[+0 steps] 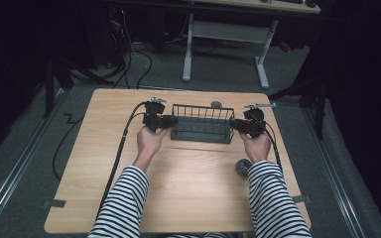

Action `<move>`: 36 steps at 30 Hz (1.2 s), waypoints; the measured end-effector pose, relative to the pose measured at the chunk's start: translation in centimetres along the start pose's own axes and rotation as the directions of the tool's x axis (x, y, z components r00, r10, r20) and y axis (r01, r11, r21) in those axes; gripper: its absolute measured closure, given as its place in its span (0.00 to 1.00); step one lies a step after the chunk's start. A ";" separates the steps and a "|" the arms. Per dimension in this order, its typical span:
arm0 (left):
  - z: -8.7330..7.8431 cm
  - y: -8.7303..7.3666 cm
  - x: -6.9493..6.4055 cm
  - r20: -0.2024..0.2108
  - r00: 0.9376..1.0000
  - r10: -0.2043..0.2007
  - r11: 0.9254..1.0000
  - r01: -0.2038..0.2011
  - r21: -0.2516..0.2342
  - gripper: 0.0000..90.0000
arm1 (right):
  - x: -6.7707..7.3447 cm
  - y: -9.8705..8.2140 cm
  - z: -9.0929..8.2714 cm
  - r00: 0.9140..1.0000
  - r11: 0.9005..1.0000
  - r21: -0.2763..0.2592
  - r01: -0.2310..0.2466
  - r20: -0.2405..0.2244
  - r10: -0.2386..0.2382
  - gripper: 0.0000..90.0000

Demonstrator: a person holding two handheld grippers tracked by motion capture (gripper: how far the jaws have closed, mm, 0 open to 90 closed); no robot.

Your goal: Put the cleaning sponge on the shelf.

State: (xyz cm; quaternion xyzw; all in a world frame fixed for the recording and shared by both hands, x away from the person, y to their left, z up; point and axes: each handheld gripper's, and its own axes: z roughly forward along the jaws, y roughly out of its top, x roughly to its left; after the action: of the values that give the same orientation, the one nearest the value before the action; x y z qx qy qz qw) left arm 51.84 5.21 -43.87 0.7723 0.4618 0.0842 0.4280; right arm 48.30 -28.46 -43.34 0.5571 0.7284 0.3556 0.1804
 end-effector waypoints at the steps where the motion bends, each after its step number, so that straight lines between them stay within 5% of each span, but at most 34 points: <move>1: -0.1 0.0 0.1 0.003 1.000 -0.006 1.000 0.006 -0.001 0.71 | 0.0 0.0 0.0 1.000 1.000 0.000 0.000 0.000 0.000 0.80; 13: -0.7 0.1 0.2 -0.020 1.000 0.006 1.000 -0.005 0.027 0.86 | 0.1 0.1 -0.1 1.000 0.999 0.034 0.020 0.008 -0.020 0.86; 24: -1.5 -0.5 0.4 -0.011 1.000 0.004 0.999 -0.004 0.033 0.89 | 0.4 -0.1 -0.4 1.000 0.999 0.052 0.017 -0.018 -0.016 0.87; 36: -4.0 -2.1 0.8 -0.006 1.000 0.018 0.999 -0.017 0.042 0.91 | 2.3 -0.8 -0.9 0.998 0.996 0.073 0.050 -0.054 -0.046 0.87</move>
State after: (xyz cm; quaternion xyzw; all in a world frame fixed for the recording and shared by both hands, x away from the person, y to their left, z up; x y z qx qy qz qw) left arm 48.84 8.57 -43.15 0.7848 0.4581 0.0808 0.4096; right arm 46.47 -26.64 -43.00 0.5365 0.7588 0.3381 0.1490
